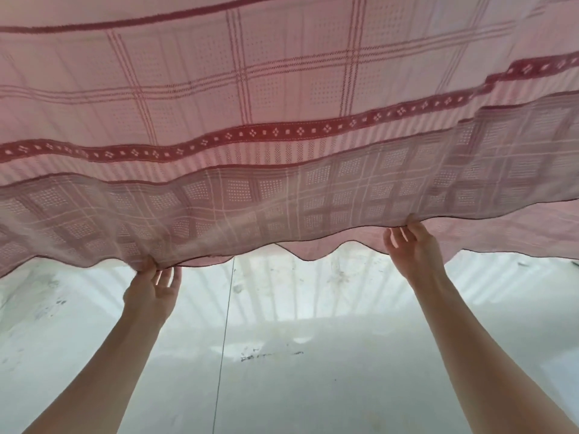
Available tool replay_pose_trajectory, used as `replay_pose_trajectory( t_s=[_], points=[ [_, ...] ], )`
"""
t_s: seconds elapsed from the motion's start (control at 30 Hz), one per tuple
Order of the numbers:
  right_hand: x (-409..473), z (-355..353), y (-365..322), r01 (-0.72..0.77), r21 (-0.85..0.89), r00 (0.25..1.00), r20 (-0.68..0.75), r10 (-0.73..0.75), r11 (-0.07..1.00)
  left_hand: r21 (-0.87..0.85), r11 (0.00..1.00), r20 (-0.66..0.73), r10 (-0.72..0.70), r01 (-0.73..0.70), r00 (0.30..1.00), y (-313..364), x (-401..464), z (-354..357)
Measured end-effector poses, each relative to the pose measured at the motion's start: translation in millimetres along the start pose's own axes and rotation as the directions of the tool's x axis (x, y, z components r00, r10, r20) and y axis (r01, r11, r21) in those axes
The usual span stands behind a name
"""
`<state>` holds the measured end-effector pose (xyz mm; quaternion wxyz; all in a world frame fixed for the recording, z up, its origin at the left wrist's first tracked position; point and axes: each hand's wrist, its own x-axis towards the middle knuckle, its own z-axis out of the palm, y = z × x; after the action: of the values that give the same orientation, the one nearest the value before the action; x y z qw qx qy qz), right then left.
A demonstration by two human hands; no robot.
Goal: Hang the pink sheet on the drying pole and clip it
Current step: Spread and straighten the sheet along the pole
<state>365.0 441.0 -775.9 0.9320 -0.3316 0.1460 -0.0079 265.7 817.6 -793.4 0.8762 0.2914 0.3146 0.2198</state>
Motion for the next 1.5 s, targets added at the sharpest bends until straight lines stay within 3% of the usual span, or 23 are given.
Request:
replay_pose_trajectory(
  t_s=[0.33, 0.7, 0.8, 0.97, 1.07, 1.13, 1.3, 1.5],
  points=[
    [28, -27, 20, -0.011, -0.009, 0.999, -0.044, 0.011, 1.000, 0.034, 0.996, -0.108, 0.083, -0.079, 0.991, -11, 6, 14],
    [24, -30, 43, -0.079, 0.011, 0.991, -0.108, 0.080, 0.997, 0.031, 0.995, -0.038, 0.092, -0.091, 0.995, -1, 4, 17],
    [7, -12, 58, -0.154, 0.028, 0.987, -0.036, 0.155, 0.988, 0.022, 0.998, -0.037, 0.061, -0.060, 0.997, -3, -2, 8],
    [-23, 25, 94, -0.345, 0.065, 0.898, 0.313, 0.309, 0.936, 0.010, 0.999, -0.019, 0.044, -0.044, 0.999, 7, -7, -3],
    [-30, 45, 103, -0.384, 0.080, 0.849, 0.423, 0.318, 0.920, 0.009, 1.000, -0.024, 0.025, -0.024, 0.999, 9, -11, -11],
    [-32, 53, 103, -0.343, 0.126, 0.853, 0.456, 0.252, 0.931, 0.000, 1.000, -0.016, 0.018, -0.018, 1.000, 11, -15, -13],
    [-30, 45, 92, -0.220, 0.141, 0.928, 0.335, 0.162, 0.965, 0.011, 0.999, 0.003, 0.041, -0.041, 0.999, 18, -17, -18],
    [-37, 4, 73, -0.167, 0.006, 0.986, 0.013, 0.167, 0.986, -0.024, 0.999, 0.028, 0.033, -0.032, 0.999, 0, -27, -14]
  ],
)
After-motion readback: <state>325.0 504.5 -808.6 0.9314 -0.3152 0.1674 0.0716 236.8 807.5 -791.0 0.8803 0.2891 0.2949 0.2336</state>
